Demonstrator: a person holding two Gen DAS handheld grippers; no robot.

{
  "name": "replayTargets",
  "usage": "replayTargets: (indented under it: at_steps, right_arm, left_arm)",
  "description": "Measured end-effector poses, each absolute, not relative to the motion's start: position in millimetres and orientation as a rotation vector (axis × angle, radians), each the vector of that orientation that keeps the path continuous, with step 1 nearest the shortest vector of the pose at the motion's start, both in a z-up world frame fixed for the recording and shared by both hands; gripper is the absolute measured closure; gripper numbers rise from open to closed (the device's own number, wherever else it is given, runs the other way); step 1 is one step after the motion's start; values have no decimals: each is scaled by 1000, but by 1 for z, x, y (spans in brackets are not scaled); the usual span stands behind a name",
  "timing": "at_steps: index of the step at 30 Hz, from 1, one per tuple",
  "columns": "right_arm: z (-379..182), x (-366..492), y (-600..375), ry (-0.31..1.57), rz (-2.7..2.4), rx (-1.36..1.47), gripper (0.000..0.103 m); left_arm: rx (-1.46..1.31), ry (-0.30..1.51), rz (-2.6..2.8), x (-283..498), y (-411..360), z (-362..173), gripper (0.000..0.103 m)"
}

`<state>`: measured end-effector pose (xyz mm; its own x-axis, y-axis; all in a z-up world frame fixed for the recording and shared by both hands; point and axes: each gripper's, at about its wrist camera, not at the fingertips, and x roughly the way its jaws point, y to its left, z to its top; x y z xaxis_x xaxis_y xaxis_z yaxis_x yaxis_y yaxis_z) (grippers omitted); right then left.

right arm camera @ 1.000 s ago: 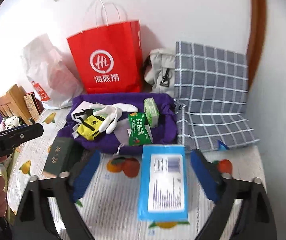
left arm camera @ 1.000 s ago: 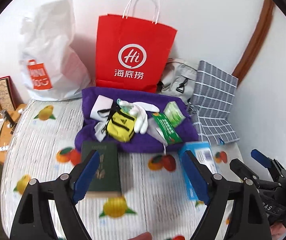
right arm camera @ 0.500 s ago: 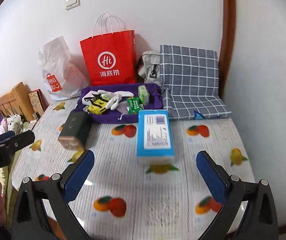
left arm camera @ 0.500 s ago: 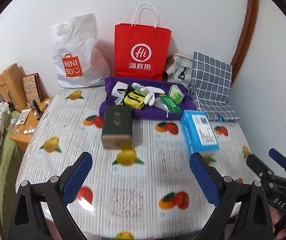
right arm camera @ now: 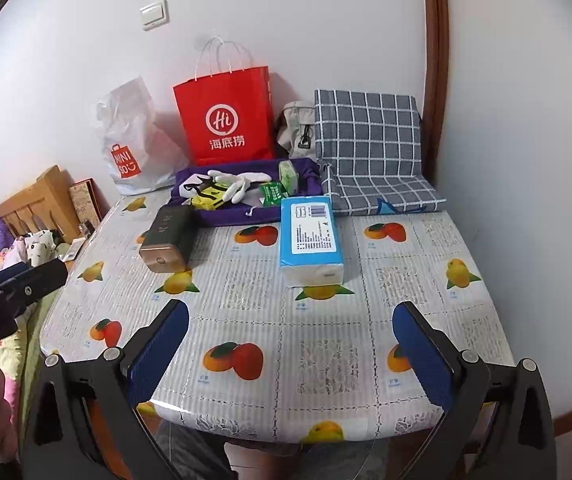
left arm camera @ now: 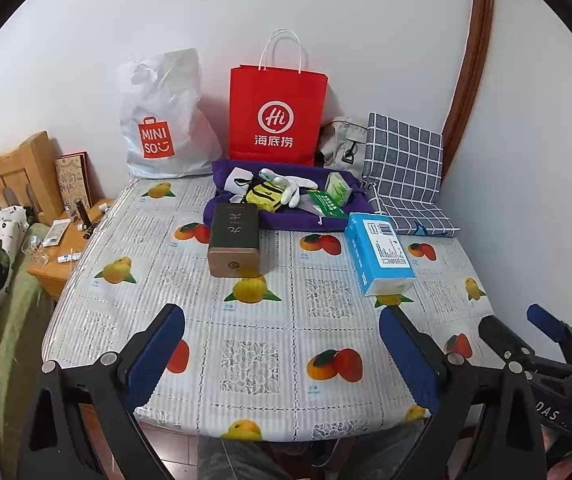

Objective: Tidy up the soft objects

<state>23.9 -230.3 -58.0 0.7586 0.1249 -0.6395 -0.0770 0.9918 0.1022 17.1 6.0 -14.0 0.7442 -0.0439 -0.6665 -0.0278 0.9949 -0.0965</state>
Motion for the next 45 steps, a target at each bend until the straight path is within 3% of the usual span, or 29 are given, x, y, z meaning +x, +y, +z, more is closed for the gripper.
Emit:
replayTargets:
  at_steps: [45]
  right_arm:
    - [-47,6,-233,664,106,79,2]
  left_arm:
    - [-74,730,15,9,6,-11,5]
